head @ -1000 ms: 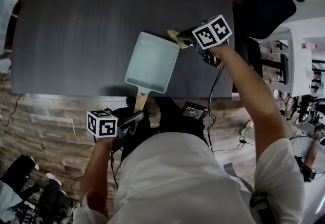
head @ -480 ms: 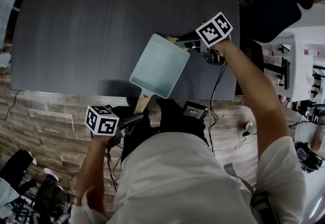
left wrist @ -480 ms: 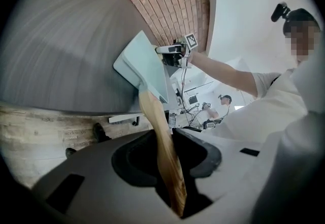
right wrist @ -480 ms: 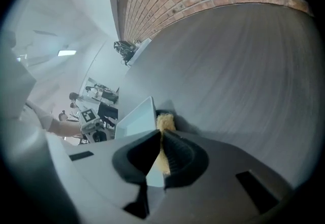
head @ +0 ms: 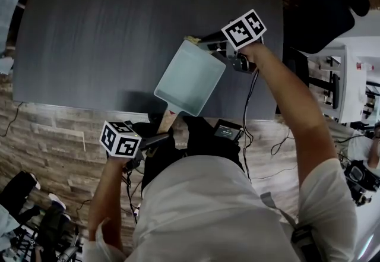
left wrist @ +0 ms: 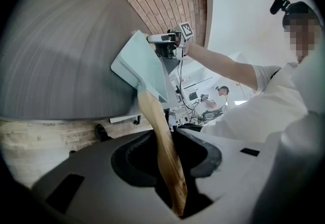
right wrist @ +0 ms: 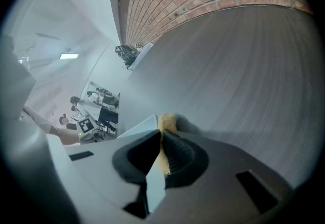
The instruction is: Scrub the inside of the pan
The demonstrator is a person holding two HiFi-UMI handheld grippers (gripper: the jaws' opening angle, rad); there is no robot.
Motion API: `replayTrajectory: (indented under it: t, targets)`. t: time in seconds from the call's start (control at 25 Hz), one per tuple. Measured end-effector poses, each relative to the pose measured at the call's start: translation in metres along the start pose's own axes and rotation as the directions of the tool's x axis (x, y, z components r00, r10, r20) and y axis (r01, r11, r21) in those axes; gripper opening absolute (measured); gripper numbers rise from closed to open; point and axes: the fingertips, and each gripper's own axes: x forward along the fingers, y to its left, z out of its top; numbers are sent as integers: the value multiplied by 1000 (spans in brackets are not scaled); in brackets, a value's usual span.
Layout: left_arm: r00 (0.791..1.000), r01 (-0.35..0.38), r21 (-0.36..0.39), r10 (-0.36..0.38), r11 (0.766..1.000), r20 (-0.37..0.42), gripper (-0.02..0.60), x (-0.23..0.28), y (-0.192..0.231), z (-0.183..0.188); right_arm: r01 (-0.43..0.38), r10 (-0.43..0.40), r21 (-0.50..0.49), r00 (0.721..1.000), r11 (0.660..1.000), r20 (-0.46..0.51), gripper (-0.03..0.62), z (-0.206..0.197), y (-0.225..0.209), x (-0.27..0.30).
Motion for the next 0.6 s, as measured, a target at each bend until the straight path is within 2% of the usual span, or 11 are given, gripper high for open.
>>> replayTrajectory:
  t: [0.24, 0.44, 0.6]
  targets:
    - [1000, -7, 23, 8, 1000, -13, 129, 0, 0, 1, 23, -23, -22, 999, 999, 26, 32, 19, 4, 10]
    - [1000, -11, 34, 12, 999, -5, 129, -3, 2, 1, 84, -82, -104, 996, 991, 30, 32, 38, 11, 21]
    - [1000, -17, 38, 17, 999, 11, 130, -2, 1, 1, 139, -128, -175, 989, 975, 73, 32, 55, 18, 24]
